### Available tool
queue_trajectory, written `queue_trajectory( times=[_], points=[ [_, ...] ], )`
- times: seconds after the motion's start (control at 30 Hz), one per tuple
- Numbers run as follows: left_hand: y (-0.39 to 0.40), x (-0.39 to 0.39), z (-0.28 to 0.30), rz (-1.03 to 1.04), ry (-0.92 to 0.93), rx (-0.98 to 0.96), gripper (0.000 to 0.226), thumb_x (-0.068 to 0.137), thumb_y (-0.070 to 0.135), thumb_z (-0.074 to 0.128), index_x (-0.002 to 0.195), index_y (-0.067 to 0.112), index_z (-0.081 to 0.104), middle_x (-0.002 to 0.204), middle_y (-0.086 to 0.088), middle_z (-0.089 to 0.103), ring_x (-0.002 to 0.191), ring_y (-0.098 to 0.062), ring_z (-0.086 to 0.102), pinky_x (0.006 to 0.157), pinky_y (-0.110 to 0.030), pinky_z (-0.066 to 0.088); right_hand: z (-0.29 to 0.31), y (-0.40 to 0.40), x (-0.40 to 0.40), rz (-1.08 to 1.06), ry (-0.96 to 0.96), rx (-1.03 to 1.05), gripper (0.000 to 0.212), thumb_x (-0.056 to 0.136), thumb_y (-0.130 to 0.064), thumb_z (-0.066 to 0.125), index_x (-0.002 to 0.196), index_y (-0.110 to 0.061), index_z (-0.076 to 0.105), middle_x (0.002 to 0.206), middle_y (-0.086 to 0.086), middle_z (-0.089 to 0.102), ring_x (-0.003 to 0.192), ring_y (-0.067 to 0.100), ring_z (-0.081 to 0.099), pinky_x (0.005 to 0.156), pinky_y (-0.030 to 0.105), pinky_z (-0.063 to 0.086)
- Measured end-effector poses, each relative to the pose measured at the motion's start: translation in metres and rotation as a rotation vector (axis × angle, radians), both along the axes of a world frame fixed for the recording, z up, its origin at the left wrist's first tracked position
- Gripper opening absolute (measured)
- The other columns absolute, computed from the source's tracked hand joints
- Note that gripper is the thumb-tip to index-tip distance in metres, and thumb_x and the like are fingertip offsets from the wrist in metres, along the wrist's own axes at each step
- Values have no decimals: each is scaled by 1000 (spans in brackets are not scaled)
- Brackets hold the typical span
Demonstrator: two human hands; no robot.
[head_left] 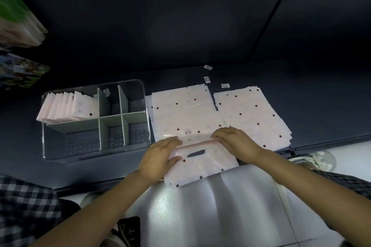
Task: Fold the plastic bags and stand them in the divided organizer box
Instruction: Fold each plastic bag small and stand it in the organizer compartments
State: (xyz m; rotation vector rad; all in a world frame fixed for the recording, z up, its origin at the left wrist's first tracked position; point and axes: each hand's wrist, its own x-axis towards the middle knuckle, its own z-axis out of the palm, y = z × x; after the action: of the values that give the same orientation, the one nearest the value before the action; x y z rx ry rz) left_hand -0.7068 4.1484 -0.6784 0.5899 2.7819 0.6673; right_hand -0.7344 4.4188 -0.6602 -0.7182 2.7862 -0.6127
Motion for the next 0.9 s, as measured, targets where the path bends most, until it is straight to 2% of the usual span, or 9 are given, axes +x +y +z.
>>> queue_trajectory(
  times=[0.17,0.27,0.37,0.47,0.53,0.6,0.7,0.8,0.9],
  points=[
    [-5,3,17,77,-102,90,34,91,32,58,125,29,54,119,9,64,106,-14,61,80,-23,43,23,2,-4,-41,-197,-49,16,98,-19,45,102,-16,60,78,-14,52,76,7,45,67,11,32],
    [-6,1,23,121,-138,134,38,92,26,59,128,30,50,124,11,61,112,-10,58,89,-28,47,25,-4,-11,-65,-271,-51,15,98,-17,44,99,-16,60,81,-13,55,84,11,46,69,14,34],
    [-2,1,26,160,72,167,49,91,20,60,137,24,44,142,6,45,128,-14,44,104,-26,36,23,-13,-23,-159,-292,-54,17,98,-17,43,102,-17,60,96,-1,62,95,14,47,81,27,40],
    [7,2,27,99,260,134,48,89,16,64,134,13,50,145,-5,42,136,-23,37,113,-37,28,17,-21,-37,-246,-271,-45,20,98,-17,44,109,-16,61,95,-2,59,104,16,45,81,26,37],
    [13,6,21,6,282,60,47,88,17,65,133,11,52,146,-8,41,137,-27,35,116,-42,19,12,-26,-44,-267,-184,64,25,98,-19,44,118,-18,58,108,1,61,115,19,44,90,27,35],
    [19,10,11,-46,211,-19,51,94,25,56,141,13,42,153,-6,28,144,-24,21,117,-38,1,6,-32,-43,-275,-31,203,32,98,-20,43,129,-18,52,127,3,55,123,22,41,100,29,30],
    [22,12,-10,-71,110,-167,61,101,41,32,151,17,8,158,2,-8,144,-17,-14,112,-30,-22,-5,-47,-24,-246,98,172,39,98,-15,41,136,-14,47,139,6,48,130,23,40,109,28,24],
    [23,12,-27,-121,62,-297,68,98,53,17,146,20,-18,152,4,-28,137,-17,-32,110,-33,-26,-19,-63,3,-134,106,127,41,100,-19,41,140,-10,42,147,9,40,139,25,31,118,34,13],
    [21,8,-35,-155,50,-352,72,92,62,7,144,23,-24,152,1,-30,138,-20,-32,114,-40,-21,-35,-71,15,-70,113,163,47,100,-28,39,143,-11,35,152,6,28,143,27,20,116,42,4]
  ],
)
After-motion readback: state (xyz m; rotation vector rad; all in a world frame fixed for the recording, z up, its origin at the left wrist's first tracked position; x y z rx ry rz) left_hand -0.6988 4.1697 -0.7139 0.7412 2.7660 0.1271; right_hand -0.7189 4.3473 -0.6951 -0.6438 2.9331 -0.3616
